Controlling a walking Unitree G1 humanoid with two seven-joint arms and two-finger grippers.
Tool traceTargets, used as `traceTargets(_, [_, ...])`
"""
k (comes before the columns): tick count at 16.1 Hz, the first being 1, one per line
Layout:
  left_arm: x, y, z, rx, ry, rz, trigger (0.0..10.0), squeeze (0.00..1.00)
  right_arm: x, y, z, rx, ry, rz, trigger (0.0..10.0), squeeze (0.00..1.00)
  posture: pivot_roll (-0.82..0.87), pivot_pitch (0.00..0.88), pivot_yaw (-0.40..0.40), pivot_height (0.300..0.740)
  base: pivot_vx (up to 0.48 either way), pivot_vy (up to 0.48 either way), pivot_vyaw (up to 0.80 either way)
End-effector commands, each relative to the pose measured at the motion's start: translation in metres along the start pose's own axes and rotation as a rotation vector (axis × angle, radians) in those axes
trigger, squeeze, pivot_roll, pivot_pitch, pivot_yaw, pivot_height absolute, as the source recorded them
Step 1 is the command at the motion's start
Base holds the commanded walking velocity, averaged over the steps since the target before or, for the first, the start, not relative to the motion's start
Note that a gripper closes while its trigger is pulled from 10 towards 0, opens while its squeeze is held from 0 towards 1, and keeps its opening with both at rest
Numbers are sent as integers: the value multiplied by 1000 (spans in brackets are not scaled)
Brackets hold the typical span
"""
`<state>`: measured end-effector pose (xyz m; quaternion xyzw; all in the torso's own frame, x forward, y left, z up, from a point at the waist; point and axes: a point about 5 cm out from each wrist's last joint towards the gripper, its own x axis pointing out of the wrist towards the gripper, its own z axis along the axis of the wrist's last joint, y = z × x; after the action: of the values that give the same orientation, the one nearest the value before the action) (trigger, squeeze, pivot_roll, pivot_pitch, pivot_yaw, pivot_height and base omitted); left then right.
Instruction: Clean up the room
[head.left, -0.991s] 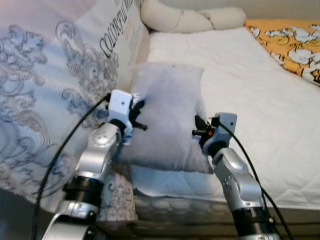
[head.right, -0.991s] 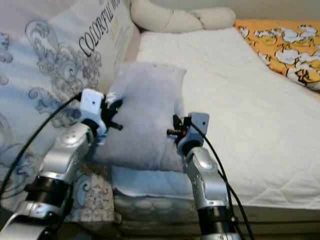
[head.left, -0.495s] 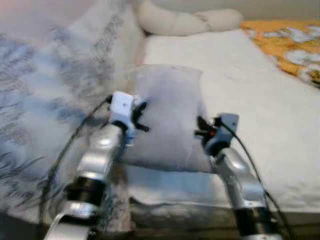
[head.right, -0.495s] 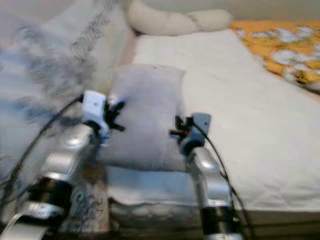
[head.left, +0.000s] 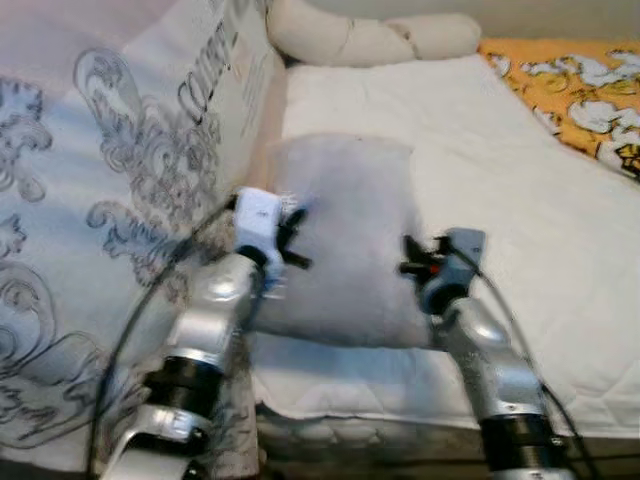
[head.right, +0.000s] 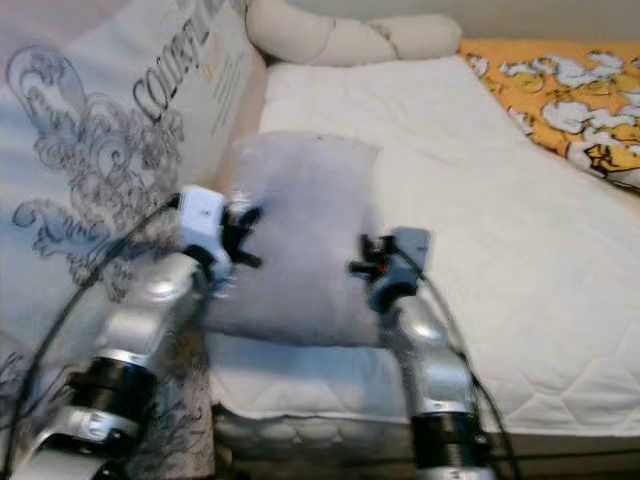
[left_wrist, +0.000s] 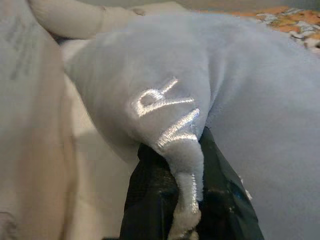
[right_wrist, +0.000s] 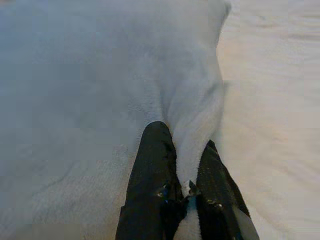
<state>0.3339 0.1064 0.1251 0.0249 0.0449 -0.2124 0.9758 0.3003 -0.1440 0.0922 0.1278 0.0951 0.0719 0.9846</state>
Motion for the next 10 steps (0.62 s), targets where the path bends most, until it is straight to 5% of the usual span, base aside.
traceTargets(1, [-3, 13, 8, 36, -38, 57, 10000, 0, 1, 0, 4, -4, -8, -13, 10000, 0, -60, 0, 9, 740, 0, 0, 0])
traceTargets(2, [-3, 13, 8, 40, -37, 60, 10000, 0, 1, -4, 2, -11, 1, -34, 10000, 0, -62, 0, 8, 740, 0, 0, 0])
traceTargets(3, [-2, 13, 7, 43, -36, 64, 10000, 0, 0, -7, 0, 19, 11, -25, 10000, 910, -62, 0, 7, 740, 0, 0, 0])
traceTargets(4, [-1, 13, 6, 45, -34, 68, 10000, 0, -1, -10, -2, 11, 18, -35, 10000, 1000, -64, 0, 6, 740, 0, 0, 0])
traceTargets(8, [3, 19, 0, 77, -6, 135, 10000, 0, -9, -25, -8, 78, 65, -56, 10000, 1000, -65, 0, 2, 740, 0, 0, 0])
traceTargets(10, [6, 28, -10, 125, 44, 196, 10000, 0, -14, -36, -8, -63, 95, -46, 10000, 1000, -74, 0, 8, 740, 0, 0, 0])
